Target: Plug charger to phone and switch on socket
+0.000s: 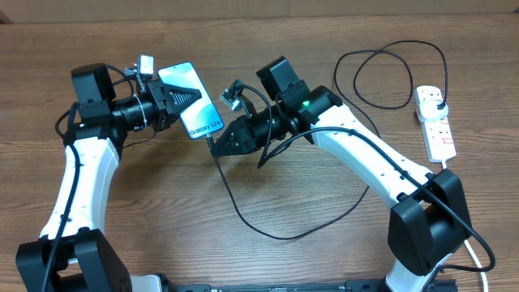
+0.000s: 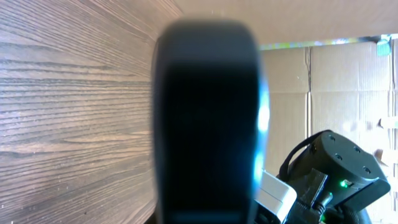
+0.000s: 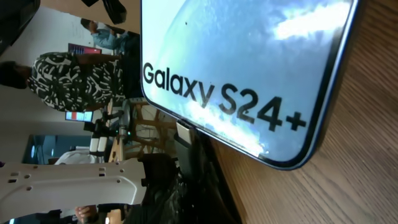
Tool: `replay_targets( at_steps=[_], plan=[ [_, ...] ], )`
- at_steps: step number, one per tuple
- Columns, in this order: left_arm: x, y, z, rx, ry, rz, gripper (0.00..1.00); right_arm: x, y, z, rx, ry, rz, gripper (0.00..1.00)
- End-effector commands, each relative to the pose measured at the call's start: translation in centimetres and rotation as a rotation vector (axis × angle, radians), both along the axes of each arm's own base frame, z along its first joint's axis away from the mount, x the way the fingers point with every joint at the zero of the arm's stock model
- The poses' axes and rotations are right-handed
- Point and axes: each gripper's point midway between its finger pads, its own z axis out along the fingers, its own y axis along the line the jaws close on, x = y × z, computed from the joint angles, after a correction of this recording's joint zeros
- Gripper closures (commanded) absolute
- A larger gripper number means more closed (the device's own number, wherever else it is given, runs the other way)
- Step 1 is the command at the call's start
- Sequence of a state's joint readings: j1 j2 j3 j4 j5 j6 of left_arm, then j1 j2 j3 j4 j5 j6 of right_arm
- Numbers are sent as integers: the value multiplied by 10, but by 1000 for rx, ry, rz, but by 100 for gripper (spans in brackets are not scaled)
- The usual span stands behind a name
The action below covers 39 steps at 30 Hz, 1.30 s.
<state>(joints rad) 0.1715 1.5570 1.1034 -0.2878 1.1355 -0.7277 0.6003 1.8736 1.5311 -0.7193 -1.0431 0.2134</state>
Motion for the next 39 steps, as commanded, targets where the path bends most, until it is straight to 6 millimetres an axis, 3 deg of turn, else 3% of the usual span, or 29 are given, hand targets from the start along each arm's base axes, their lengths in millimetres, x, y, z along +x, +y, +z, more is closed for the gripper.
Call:
replay_targets(
  at_steps=[1,39],
  plan=[
    [-3,-2,17,-16,-24,-2,96,-3,0,9,21,-3,8,96],
    [-8,-1,27,-37,-100,-60,96,-3,-1,8,16,-3,6,96]
  ],
)
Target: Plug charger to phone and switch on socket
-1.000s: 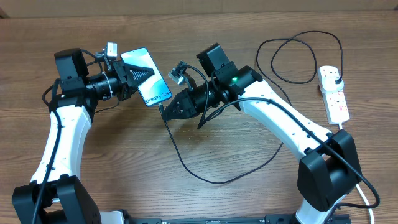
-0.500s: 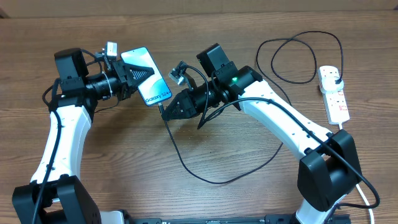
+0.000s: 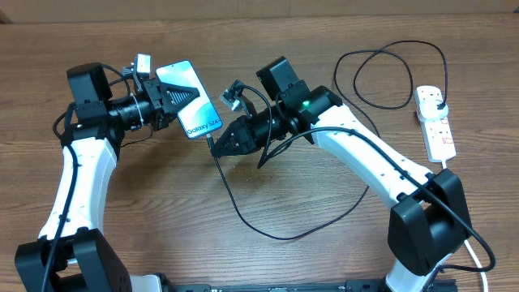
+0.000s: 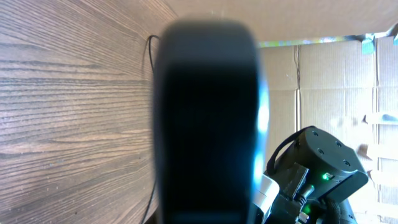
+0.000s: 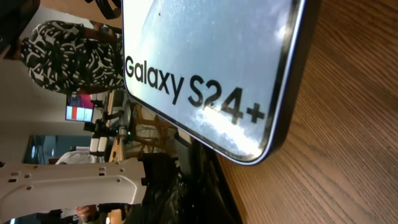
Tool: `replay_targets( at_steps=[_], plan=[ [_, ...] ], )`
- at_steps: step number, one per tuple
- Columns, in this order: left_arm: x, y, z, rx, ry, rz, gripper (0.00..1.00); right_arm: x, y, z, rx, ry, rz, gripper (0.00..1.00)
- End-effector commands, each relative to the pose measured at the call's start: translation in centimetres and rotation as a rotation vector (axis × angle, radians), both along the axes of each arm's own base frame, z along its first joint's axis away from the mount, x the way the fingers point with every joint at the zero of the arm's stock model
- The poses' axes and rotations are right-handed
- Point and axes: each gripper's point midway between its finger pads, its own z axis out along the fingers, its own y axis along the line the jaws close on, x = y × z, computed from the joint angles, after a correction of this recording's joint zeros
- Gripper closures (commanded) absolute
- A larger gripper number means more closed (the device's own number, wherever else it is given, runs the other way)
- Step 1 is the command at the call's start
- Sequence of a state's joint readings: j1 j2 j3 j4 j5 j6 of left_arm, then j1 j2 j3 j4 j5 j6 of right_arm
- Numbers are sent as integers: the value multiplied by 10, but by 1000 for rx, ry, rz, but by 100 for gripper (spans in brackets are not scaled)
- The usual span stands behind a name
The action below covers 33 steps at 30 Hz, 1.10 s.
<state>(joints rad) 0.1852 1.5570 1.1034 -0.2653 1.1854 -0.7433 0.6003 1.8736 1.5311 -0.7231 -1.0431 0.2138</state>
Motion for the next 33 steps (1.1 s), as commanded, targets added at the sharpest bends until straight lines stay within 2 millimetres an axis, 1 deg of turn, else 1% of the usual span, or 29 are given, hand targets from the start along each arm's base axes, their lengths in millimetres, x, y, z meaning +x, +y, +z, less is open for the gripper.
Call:
replay_targets(
  at_steps=[1,33],
  plan=[
    [-7,-2,19,-2,-86,-39,96,-3,0,8,18,-6,6,96],
    [-10,-5,21,2,-124,-67,96,-2,-1,7,13,-10,2,96]
  ],
)
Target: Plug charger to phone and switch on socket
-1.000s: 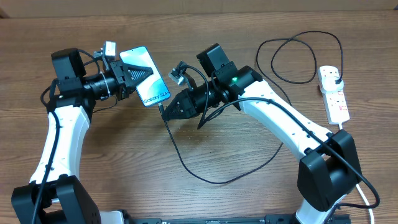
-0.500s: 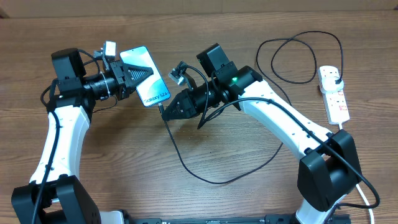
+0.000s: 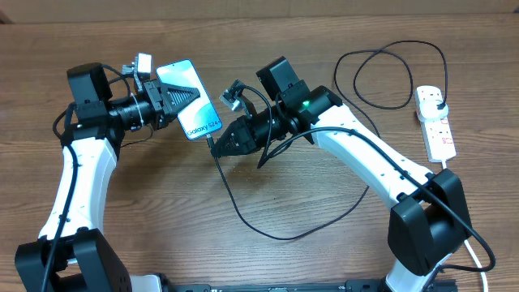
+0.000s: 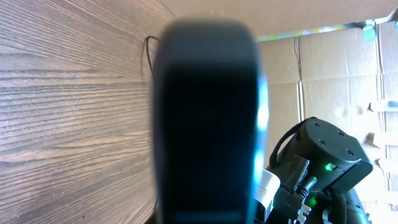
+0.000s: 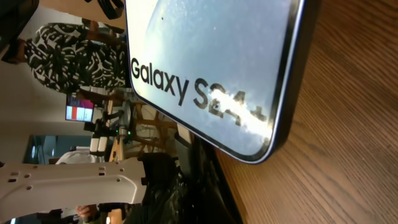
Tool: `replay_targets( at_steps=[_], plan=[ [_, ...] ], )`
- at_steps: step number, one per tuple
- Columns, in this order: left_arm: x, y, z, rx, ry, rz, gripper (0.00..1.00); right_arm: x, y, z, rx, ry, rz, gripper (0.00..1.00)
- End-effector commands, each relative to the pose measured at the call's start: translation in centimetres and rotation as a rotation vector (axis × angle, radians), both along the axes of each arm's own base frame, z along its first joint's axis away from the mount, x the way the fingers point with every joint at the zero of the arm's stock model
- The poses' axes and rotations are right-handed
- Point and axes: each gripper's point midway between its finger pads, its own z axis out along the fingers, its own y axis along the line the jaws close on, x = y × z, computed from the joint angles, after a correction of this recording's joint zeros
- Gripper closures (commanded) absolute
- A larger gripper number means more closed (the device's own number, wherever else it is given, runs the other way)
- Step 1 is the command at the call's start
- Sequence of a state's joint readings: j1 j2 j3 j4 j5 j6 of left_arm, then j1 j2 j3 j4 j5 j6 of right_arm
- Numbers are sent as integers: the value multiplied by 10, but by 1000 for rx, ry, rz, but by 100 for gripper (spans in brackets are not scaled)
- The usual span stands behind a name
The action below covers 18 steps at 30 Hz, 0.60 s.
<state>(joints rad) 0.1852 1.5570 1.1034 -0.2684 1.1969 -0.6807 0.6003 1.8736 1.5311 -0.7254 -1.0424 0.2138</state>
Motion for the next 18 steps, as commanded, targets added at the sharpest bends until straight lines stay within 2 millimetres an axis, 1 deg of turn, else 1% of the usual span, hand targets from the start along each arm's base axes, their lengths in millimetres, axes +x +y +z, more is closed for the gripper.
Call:
replay_targets(
  at_steps=[1,18],
  plan=[
    [-8,-4,21,-19,-71,-46,96,-2,0,7,15,-11,2,96],
    [-8,-3,21,-34,-37,-36,96,-2,0,7,15,-11,2,96]
  ],
)
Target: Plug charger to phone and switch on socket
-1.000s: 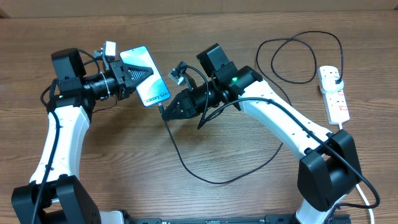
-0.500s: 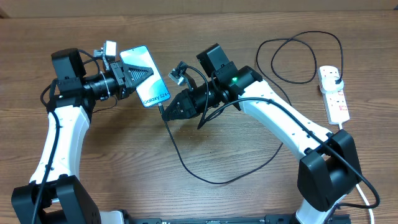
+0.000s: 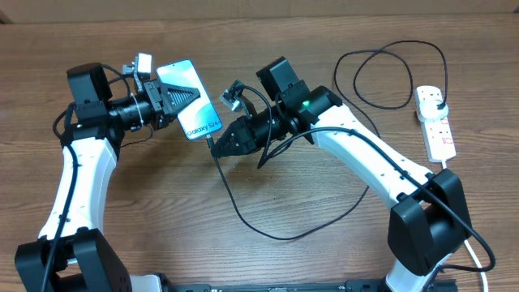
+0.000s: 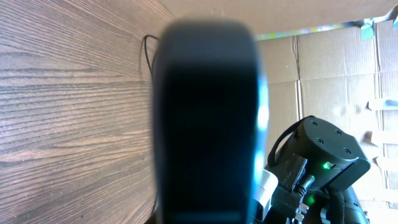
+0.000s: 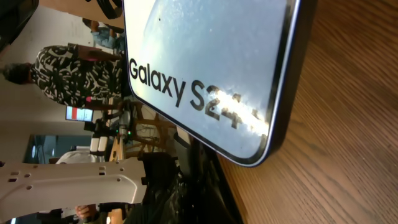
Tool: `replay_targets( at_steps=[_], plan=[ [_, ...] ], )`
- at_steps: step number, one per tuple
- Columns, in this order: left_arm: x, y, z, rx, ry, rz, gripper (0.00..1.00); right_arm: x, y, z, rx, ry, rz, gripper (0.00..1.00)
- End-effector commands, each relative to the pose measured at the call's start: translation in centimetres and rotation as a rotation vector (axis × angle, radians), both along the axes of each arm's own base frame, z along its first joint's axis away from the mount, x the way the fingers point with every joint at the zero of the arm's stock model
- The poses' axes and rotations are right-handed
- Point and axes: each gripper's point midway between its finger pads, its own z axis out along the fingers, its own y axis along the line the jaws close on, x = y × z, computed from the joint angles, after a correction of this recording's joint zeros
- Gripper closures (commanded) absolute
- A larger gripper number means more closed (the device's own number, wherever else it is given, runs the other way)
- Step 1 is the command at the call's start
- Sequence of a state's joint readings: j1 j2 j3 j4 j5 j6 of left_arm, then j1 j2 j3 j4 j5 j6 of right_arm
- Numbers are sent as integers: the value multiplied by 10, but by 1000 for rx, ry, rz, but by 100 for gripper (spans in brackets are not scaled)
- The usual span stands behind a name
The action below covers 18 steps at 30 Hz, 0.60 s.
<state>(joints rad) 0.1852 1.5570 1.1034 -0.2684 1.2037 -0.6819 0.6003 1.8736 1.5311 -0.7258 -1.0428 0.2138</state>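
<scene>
A phone [image 3: 195, 104] with a light blue "Galaxy S24+" screen [image 5: 205, 68] is held off the table, tilted, with my left gripper [image 3: 183, 96] shut on its upper half. The left wrist view shows it only as a dark blurred slab [image 4: 205, 118]. My right gripper [image 3: 214, 146] is shut on the charger plug [image 5: 185, 138], just below the phone's bottom edge. Whether the plug is seated in the port cannot be told. The black cable [image 3: 243, 215] runs from the plug in a loop over the table.
A white power strip [image 3: 434, 122] with a plug in it lies at the right edge. A coil of black cable [image 3: 389, 73] lies beside it. Cardboard boxes [image 4: 336, 74] stand beyond the table. The table is brown wood [image 3: 162, 219].
The phone's bottom corner sits very slightly further left in the right wrist view. Both arms and both grips look the same.
At first the left gripper held the phone with its bottom edge wide across the right wrist view and the plug under it. Later the phone had shifted left and up a little. Since then the phone and plug have stayed almost still.
</scene>
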Motion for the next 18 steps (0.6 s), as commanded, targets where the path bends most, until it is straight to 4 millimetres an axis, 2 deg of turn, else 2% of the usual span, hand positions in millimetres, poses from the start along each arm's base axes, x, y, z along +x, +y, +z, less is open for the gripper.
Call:
replay_targets(
  at_steps=[1,18],
  plan=[
    [-7,-3,20,-30,-38,-31,95,-2,0,7,15,-12,2,96],
    [-7,-3,20,-54,14,-18,96,-2,0,7,15,-12,2,96]
  ],
)
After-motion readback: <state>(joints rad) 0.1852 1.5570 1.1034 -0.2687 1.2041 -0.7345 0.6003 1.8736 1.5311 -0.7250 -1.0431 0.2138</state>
